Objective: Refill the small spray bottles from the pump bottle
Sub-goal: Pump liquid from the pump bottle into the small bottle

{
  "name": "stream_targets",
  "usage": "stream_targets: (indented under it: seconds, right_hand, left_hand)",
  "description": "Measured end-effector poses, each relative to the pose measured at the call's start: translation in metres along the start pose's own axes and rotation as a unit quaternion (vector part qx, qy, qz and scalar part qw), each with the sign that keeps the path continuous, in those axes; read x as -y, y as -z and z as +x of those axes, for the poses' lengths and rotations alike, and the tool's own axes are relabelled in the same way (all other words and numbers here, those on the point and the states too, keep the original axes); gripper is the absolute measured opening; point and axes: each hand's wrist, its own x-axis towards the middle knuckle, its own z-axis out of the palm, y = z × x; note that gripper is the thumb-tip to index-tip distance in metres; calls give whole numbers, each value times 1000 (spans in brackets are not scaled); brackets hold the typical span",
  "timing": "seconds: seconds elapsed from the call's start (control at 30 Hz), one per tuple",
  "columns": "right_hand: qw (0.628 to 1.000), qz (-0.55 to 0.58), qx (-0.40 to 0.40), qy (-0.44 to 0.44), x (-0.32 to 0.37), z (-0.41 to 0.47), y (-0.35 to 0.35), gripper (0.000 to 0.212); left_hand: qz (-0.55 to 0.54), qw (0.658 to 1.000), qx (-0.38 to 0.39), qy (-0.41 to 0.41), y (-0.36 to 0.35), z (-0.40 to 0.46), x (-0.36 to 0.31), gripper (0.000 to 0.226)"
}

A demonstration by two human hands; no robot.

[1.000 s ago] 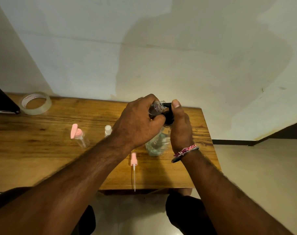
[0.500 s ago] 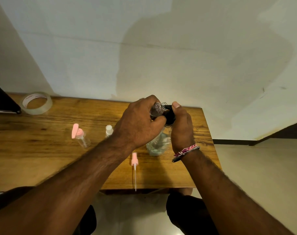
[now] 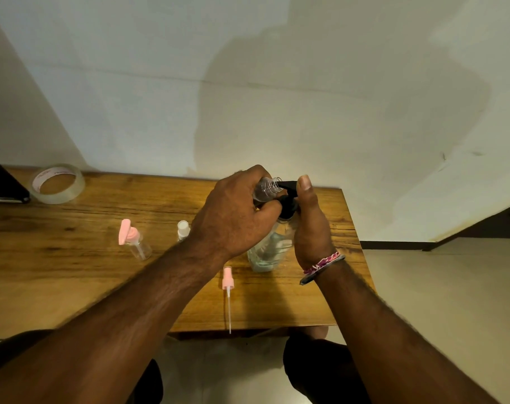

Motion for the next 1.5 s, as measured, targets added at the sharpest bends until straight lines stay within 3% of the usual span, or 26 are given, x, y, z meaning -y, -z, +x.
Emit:
stream_targets:
  seconds: [0.3,0.47,0.57,0.8,0.93,1.13,1.5]
  right_hand:
    - [999,-15,-28,-22,0,4,-3,42]
    - [998,-10,-52,-17,-4,4,-3,50]
    - [996,-12,-86,-14,-7,4,-2,38]
    - [999,-35,-22,6,-2,2,0,53]
    - [999,-31,-12,-10,-1,2,-2,47]
    - [1000,-7,-6,-6,-4,3,-3,61]
    - [998,7,-59,-28,-5,7,-4,41]
  left_hand:
    - [-3,1000,1,5,2,0,-1,13]
    - [4,1000,5,10,0,-2,0,15]
    - [4,1000,8,17,-2,-3,2,16]
    - [-6,1000,6,8,0,-2,-1,13]
    - [-9,1000,2,10,1,-1,-2,12]
    - [-13,1000,3,18,2,-1,-2,12]
    - [6,1000,12,20,-1,-3,-1,12]
